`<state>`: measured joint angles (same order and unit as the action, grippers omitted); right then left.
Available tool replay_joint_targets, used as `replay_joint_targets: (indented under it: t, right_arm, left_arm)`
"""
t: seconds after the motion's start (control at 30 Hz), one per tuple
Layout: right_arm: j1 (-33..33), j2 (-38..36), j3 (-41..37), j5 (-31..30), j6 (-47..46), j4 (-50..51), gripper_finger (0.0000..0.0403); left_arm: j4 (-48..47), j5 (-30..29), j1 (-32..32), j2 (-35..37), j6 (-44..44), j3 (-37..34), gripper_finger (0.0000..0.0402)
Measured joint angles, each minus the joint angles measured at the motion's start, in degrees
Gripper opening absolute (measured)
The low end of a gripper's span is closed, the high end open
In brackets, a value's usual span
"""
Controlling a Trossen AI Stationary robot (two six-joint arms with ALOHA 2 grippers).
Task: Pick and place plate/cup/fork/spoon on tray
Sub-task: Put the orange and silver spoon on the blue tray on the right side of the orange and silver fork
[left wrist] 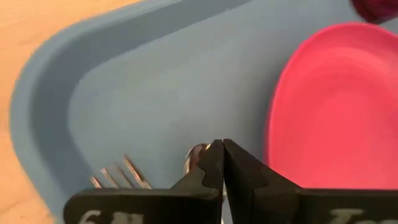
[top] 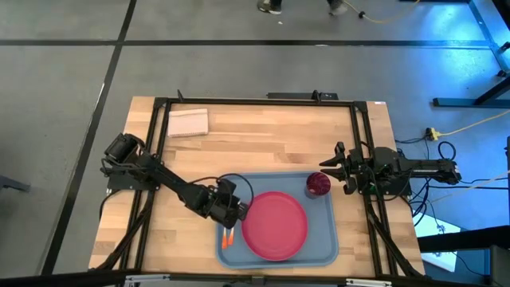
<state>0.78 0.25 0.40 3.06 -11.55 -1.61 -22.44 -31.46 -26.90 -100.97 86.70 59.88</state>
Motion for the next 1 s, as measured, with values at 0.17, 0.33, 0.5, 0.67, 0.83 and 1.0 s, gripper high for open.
replay_joint_targets:
  t: [0.17,0.33,0.5,0.67,0.83,1.0]
  right_arm:
    - [0.0,0.0,0.0,0.0,0.0,0.0,0.0110]
    - [0.0,0.0,0.0,0.0,0.0,0.0,0.0110]
    - [0.0,0.0,0.0,0.0,0.0,0.0,0.0110]
    - [0.0,0.0,0.0,0.0,0.0,0.0,0.0110]
    - [0.0,0.0,0.0,0.0,0.0,0.0,0.0110]
    - [0.0,0.0,0.0,0.0,0.0,0.0,0.0110]
  left_arm:
    - [0.2,1.9,-0.1,0.0,0.2,0.0,0.0000]
    - [0.2,3.1,-0.1,0.0,0.3,0.0,0.0000]
    - [0.7,3.6,-0.1,0.0,0.4,0.0,0.0000]
    - [2.5,5.1,0.0,0.0,0.4,0.0,0.0000]
    - [2.1,5.3,0.0,0.0,0.3,0.0,0.0000]
    - [4.5,6.3,-0.1,-2.0,0.4,0.0,0.0000]
